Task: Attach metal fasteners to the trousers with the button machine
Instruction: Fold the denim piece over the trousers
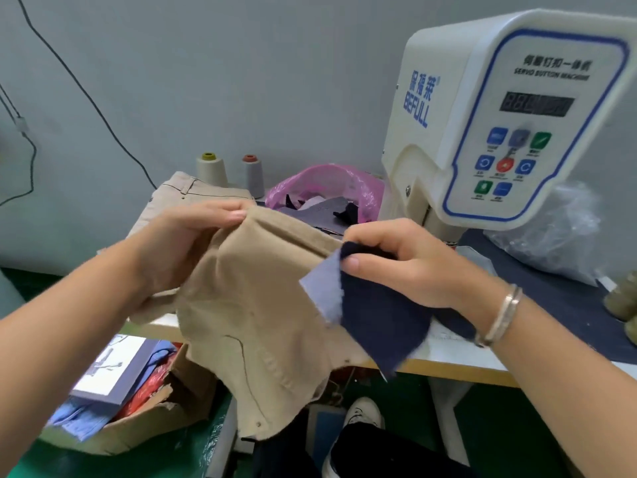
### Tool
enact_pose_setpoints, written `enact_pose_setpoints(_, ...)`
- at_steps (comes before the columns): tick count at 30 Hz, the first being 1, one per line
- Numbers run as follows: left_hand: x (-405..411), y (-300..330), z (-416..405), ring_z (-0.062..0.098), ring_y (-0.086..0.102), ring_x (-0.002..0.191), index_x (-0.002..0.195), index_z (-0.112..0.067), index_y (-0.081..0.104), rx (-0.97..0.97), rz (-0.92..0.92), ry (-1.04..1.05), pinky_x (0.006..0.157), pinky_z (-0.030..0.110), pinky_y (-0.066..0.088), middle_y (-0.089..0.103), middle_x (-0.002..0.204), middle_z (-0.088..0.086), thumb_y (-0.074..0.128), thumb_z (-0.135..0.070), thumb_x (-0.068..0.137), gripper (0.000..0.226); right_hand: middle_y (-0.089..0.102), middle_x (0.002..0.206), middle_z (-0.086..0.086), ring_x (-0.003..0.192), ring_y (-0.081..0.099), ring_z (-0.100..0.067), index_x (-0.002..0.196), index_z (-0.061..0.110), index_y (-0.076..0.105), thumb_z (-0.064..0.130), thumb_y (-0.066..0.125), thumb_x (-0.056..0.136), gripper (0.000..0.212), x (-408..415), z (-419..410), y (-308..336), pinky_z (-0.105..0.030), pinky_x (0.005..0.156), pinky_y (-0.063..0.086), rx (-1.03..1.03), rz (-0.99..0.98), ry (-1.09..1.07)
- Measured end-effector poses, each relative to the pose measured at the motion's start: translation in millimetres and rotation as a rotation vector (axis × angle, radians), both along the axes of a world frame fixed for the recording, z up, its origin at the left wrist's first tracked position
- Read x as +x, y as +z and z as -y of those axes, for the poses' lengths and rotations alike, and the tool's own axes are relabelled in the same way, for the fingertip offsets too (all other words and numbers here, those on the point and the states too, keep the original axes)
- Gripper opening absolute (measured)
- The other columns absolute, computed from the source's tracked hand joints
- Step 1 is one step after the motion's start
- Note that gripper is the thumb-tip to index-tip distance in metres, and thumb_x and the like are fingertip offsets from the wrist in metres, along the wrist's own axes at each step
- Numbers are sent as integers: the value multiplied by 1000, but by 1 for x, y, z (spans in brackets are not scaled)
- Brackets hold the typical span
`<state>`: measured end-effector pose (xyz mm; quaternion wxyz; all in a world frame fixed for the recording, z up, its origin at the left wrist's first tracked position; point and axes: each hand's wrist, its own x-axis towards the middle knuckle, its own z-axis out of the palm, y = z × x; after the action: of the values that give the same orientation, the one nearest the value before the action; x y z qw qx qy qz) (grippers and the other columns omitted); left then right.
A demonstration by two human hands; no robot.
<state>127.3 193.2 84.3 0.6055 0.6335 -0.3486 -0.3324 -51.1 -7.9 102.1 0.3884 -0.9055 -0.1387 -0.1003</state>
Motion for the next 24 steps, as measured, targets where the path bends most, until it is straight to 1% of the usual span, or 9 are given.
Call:
enact_pose_setpoints(2,-16,2,21,4,61,53,68,-10,60,10,84,111,52,12,46,63,54,-9,58,-16,89,22,50,66,-3,64,47,-7,76,12,61,32,55,89,25,-16,11,2,-24,61,38,58,-54,-41)
enact_pose_setpoints(4,-33,-3,37,7,63,58,66,-21,69,67,62,-92,54,16,50,68,65,-8,69,-36,75,17,39,59,-1,58,38,-6,63,12,52,30,56,92,35,-24,22,-5,-24,56,31,-7,-136,-139)
enact_pose_setpoints(6,-49,-13,47,10,68,69,77,-25,76,208,84,-240,58,19,53,73,79,-4,72,-52,73,28,33,52,10,52,32,-4,55,18,41,30,55,94,43,-29,27,-19,-23,52,25,-92,-213,-253)
enact_pose_setpoints(9,-75,-22,65,8,71,82,86,-30,78,310,-37,-310,66,15,52,75,92,-5,58,-68,70,46,30,50,10,48,29,-5,54,19,36,35,55,92,46,-38,33,-42,-23,49,22,-167,-284,-399)
enact_pose_setpoints(12,-89,-28,81,-3,66,91,92,-28,75,376,117,-326,74,8,47,72,99,-17,51,-88,60,71,38,54,4,51,33,-8,59,10,46,40,54,91,44,-46,36,-53,-29,53,27,-233,-367,-471)
enact_pose_setpoints(16,-95,-25,86,-6,60,78,86,-29,73,447,319,-354,69,7,42,65,80,-20,63,-68,72,43,44,57,1,54,38,-11,64,7,50,42,53,91,44,-51,34,-52,-28,52,27,-317,-399,-478)
enact_pose_setpoints(19,-98,-20,87,-26,55,77,70,-59,68,459,284,-354,63,-6,36,62,75,-42,54,-72,71,19,42,53,3,51,37,-9,58,16,45,43,52,91,43,-54,31,-49,-23,47,27,-367,-397,-494)
enact_pose_setpoints(21,-97,-22,90,-18,59,78,77,-50,71,505,369,-373,65,0,39,65,76,-34,53,-81,69,36,43,53,2,51,39,-9,57,17,45,43,52,91,43,-58,26,-47,-23,47,27,-408,-380,-494)
enact_pose_setpoints(24,-97,-26,94,6,58,73,85,-15,68,497,528,-393,71,22,44,61,72,-12,56,-50,68,41,47,56,2,54,42,-9,59,20,45,46,54,89,40,-67,20,-41,-28,52,32,-423,-307,-512)
